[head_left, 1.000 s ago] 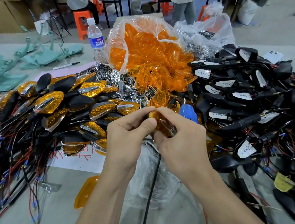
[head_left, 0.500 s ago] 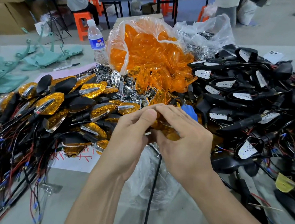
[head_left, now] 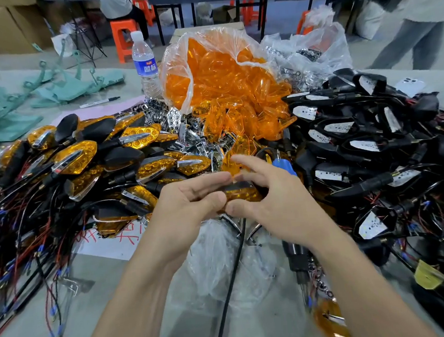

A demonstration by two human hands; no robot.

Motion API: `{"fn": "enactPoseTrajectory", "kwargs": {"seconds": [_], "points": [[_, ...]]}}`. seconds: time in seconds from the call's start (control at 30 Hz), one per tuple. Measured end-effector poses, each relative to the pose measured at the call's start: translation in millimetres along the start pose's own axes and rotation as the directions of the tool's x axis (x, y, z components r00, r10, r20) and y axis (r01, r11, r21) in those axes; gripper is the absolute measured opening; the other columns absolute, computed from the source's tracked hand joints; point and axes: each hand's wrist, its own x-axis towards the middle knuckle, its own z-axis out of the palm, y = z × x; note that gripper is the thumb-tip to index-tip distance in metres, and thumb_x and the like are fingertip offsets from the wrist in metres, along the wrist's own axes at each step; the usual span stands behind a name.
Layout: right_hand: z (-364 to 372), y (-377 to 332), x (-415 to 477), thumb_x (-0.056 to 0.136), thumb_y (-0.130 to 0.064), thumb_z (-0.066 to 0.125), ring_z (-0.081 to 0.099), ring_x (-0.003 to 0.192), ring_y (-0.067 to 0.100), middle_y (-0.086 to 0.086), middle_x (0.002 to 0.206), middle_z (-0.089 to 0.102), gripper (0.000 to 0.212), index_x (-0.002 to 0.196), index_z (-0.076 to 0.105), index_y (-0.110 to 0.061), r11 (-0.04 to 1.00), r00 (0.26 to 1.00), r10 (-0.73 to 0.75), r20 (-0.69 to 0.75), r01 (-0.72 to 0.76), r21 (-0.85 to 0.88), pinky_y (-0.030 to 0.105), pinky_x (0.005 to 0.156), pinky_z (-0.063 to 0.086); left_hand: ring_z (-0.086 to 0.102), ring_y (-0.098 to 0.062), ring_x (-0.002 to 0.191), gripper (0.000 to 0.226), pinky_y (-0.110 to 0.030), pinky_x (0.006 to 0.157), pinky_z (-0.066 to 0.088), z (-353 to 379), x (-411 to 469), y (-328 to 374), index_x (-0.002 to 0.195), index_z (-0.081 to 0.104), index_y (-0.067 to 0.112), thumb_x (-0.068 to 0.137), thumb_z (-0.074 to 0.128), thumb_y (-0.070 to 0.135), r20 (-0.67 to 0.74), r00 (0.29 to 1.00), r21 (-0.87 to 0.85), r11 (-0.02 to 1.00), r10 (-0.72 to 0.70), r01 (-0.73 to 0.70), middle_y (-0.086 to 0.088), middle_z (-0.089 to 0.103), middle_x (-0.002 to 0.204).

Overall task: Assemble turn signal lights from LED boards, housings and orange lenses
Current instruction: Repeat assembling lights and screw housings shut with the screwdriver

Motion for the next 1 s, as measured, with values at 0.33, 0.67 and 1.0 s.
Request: {"fn": "enactPoseTrajectory", "kwargs": {"seconds": [0.33, 0.67, 1.0], "points": [[-5.5, -1.3, -5.6, 0.073, -0.030, 0.094, 0.070, 0.090, -0.008, -0.029, 0.093, 0.076, 0.036, 0.102, 0.080, -0.045, 0.974, 0.982, -0.153, -0.109, 0.168, 0.152, 0.007, 0.079, 0.049, 0.075, -0.012, 0.106, 0.038, -0.020, 0.083, 0.058, 0.0, -9.5, 1.3, 0.115, 0.078, 0.027, 0.077, 0.076, 0.026, -0.022, 0.981, -0.009, 0.981, 0.192, -0.192, 0.004, 0.081, 0.109], [1.2, 5.9, -11.4, 0.073, -0.030, 0.094, 0.074, 0.096, 0.005, -0.017, 0.097, 0.079, 0.040, 0.110, 0.081, -0.033, 0.947, 0.973, -0.136, -0.186, 0.183, 0.265, 0.027, 0.085, 0.059, 0.079, -0.021, 0.095, 0.027, -0.027, 0.078, 0.062, 10.7, -8.5, 1.6, 0.107, 0.082, 0.023, 0.085, 0.077, 0.010, -0.040, 0.962, -0.006, 0.962, 0.272, -0.272, -0.002, 0.082, 0.100], [18.7, -9.4, -7.9, 0.076, -0.028, 0.083, 0.071, 0.094, 0.012, 0.001, 0.101, 0.079, 0.030, 0.106, 0.080, -0.031, 0.708, 0.944, -0.190, -0.270, 0.323, 0.629, 0.025, 0.084, 0.056, 0.054, -0.046, 0.134, 0.082, -0.053, 0.117, 0.043, 13.4, -4.8, 1.6, 0.147, 0.058, 0.017, 0.075, 0.085, 0.044, 0.266, 0.957, -0.378, 0.926, 0.118, -0.009, -0.026, 0.059, 0.143]]}}
